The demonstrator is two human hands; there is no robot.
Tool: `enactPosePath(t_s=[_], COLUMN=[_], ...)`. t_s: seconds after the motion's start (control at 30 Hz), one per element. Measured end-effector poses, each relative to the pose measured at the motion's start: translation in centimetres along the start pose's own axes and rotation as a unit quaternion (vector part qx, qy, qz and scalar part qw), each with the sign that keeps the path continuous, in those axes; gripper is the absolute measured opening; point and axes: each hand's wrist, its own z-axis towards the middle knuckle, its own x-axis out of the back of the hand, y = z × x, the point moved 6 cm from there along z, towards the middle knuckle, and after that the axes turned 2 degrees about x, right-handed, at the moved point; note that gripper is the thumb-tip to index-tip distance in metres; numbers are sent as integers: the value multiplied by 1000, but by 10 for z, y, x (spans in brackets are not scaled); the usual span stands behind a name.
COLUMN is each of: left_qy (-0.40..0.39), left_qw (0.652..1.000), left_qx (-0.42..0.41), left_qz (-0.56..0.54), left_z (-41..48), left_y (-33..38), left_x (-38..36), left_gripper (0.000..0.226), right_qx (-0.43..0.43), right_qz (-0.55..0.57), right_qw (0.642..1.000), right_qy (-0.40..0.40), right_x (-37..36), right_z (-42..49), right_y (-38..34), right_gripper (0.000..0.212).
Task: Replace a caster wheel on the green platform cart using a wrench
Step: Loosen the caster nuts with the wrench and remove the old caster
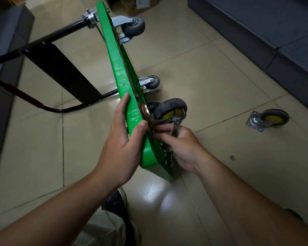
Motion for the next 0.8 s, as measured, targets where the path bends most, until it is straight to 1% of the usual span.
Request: enactPosePath(t_s=[0.03,0.07,0.13,0.17,0.23,0.3,0.33,0.5,0.57,0.63,0.7,0.8], left_qy=[1,2,3,2,2,1,1,-1,0,1,2,2], left_qw=[1000,1000,1000,1000,1000,1000,1000,1000,1000,1000,1000,1000], left_qx=[-1,-1,0,0,1,1,1,-1,-2,-2,-3,-2], left_qz=[0,-1,-2,-1,3,0,-2,-3,-1,0,4,4], left_z=[0,0,0,0,0,0,0,1,0,0,0,0], left_y=[0,0,0,-1,-1,-1,-1,-1,-1,-1,0,-1], left_x=[0,0,1,1,1,1,1,1,1,1,1,1], left_gripper=[76,76,76,77,78,78,78,76,76,77,79,79], right_qx=[-4,-7,-9,-8,-7,-5,-4,-9,-5,-6,-6,-8], right_qz=[-2,-8,-32,-45,-44,-10,2,22,14,-21,-44,-31], right_qw=[1000,999,998,997,998,1000,1000,1000,1000,999,998,998], right_qy=[13,30,60,66,53,26,16,1,22,47,51,49], right_x=[-1,-2,-1,0,1,0,-1,-6,-8,-5,-1,0], right_z=[0,0,-1,-1,-1,-1,-1,-2,-2,-3,-3,-3], right_y=[1,1,3,3,3,0,-1,-3,-3,-2,0,1], right_gripper=[15,18,38,42,33,23,21,22,26,31,31,29])
